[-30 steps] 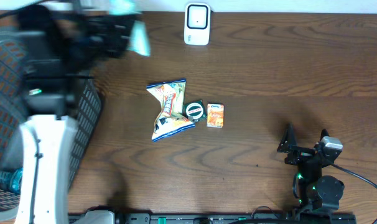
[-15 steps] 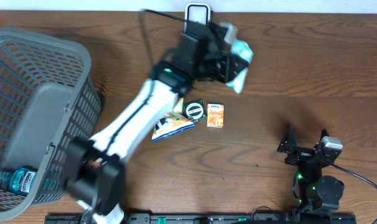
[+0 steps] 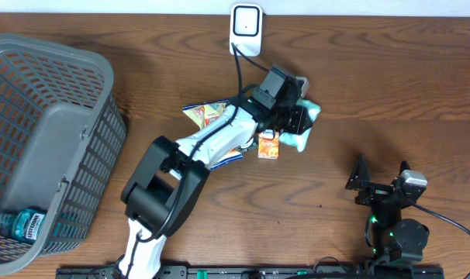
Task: Scan the item barcode
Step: 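Carry the mint-green pack to the scanner and release it right of the tissues, then return the left gripper into the basket toward the blue Listerine bottle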
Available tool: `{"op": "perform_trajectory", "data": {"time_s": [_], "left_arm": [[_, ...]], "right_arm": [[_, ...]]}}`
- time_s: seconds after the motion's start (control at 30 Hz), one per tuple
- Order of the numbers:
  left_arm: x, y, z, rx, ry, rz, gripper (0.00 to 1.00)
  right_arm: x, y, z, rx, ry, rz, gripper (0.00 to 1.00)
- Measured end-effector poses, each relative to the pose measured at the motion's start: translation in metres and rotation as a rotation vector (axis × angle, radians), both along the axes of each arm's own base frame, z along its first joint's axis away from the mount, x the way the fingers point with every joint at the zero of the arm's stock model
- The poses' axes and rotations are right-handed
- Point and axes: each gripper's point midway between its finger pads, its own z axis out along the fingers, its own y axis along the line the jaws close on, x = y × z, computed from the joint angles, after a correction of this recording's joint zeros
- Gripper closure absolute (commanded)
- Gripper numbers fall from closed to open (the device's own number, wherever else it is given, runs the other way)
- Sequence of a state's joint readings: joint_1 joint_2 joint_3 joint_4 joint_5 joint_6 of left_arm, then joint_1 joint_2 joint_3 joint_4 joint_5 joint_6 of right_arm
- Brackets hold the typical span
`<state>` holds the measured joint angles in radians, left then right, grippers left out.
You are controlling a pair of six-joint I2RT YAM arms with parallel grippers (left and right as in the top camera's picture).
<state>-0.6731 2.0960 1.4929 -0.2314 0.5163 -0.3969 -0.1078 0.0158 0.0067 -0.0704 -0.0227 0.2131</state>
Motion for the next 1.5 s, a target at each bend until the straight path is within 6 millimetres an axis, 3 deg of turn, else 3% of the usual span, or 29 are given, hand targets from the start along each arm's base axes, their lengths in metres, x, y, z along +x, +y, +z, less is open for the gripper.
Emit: {"op": "perform_trajectory", "data": {"time_s": [0.07,0.13,0.2,0.53,0.6,0.67,0.83,0.97,1.07,1.1,1.17,1.3,1.37,1.4,1.43,1.5], "left_arm": [[-0.002,0.005,-0.013,0.037,0.021,0.01,0.6],[-0.003,0.008,-0.022,0.063,0.035,0.014,0.37],[-0.003,0.009,-0.023,0.072,0.033,0.018,0.02],[-0.005,0.008,-0.016,0.072,0.019,0.015,0.02],[-0.003,0.009,0.001,0.066,-0.026,0.007,0.02],[0.001,0.014,0.031,0.066,-0.102,0.014,0.02],[0.007,0.049,0.141,0.087,-0.4,0.074,0.02],[0.005,0.102,0.221,0.166,-0.625,0.198,0.02],[0.009,0.162,0.262,0.256,-0.733,0.345,0.02],[0.012,0.191,0.275,0.29,-0.756,0.417,0.03],[0.016,0.236,0.289,0.345,-0.775,0.527,0.02],[0.01,0.349,0.308,0.461,-0.752,0.816,0.02],[-0.004,0.402,0.312,0.513,-0.714,0.963,0.02],[-0.008,0.412,0.312,0.523,-0.705,0.992,0.02],[-0.02,0.443,0.313,0.558,-0.675,1.086,0.02],[-0.038,0.477,0.31,0.608,-0.629,1.185,0.02]], "right_arm": [[0.0,0.0,0.0,0.0,0.0,0.0,0.01],[0.0,0.0,0.0,0.0,0.0,0.0,0.01],[0.0,0.0,0.0,0.0,0.0,0.0,0.01],[0.0,0.0,0.0,0.0,0.0,0.0,0.01],[0.0,0.0,0.0,0.0,0.0,0.0,0.01],[0.0,0.0,0.0,0.0,0.0,0.0,0.01],[0.0,0.0,0.0,0.0,0.0,0.0,0.01],[0.0,0.0,0.0,0.0,0.0,0.0,0.01],[0.0,0.0,0.0,0.0,0.0,0.0,0.01],[0.0,0.0,0.0,0.0,0.0,0.0,0.01],[0.0,0.0,0.0,0.0,0.0,0.0,0.01],[0.0,0.0,0.0,0.0,0.0,0.0,0.01],[0.0,0.0,0.0,0.0,0.0,0.0,0.01],[0.0,0.0,0.0,0.0,0.0,0.0,0.01],[0.0,0.0,0.0,0.0,0.0,0.0,0.01],[0.0,0.0,0.0,0.0,0.0,0.0,0.01]]}}
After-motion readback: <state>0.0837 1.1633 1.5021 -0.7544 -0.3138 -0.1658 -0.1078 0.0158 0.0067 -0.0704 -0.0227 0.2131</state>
